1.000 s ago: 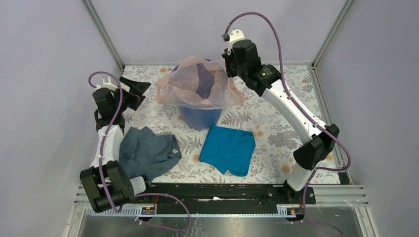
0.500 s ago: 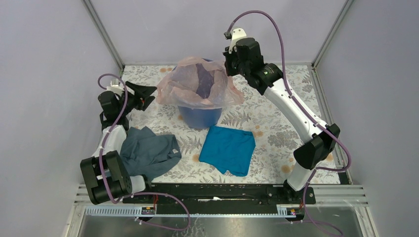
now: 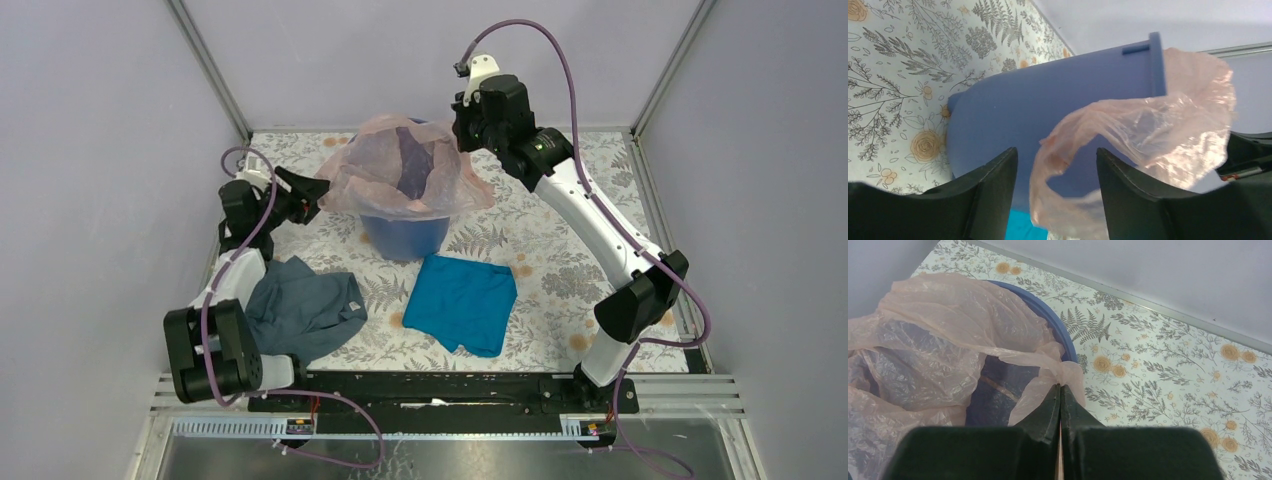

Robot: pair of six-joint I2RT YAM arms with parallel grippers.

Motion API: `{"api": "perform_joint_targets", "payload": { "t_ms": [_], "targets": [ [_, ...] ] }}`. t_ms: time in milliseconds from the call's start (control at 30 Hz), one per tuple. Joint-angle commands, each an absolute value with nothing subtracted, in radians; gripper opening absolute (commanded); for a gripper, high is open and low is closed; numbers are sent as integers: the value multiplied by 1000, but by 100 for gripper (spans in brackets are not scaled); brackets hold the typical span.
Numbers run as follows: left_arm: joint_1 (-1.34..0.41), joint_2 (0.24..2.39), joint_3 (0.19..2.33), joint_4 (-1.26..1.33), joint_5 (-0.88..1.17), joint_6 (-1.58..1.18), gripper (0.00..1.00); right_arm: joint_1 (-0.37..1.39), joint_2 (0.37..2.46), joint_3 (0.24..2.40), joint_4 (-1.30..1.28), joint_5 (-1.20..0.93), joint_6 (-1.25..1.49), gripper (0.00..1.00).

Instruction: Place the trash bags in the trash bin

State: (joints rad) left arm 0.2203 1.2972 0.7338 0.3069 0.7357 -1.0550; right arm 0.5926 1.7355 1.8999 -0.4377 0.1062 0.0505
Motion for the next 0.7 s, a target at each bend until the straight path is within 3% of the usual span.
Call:
{"api": "perform_joint_targets", "payload": {
  "t_ms": [0, 233, 267, 533, 667],
  "targets": [
    [197, 1371, 803, 385, 700, -1057, 58, 583, 1735, 1916, -389, 78, 60, 0],
    [197, 1401, 843, 412, 633, -1084, 19, 512, 1774, 1943, -372, -35, 111, 0],
    [198, 1418, 850, 409, 627, -1086, 17, 502, 1780, 1945, -361, -58, 121, 0],
    [177, 1446, 927, 340, 559, -1014, 22, 406, 1900, 2024, -307, -214, 181, 0],
    [163, 1478, 963, 321, 560, -1007, 22, 376, 1970, 2077, -282, -267, 199, 7]
  ]
}}
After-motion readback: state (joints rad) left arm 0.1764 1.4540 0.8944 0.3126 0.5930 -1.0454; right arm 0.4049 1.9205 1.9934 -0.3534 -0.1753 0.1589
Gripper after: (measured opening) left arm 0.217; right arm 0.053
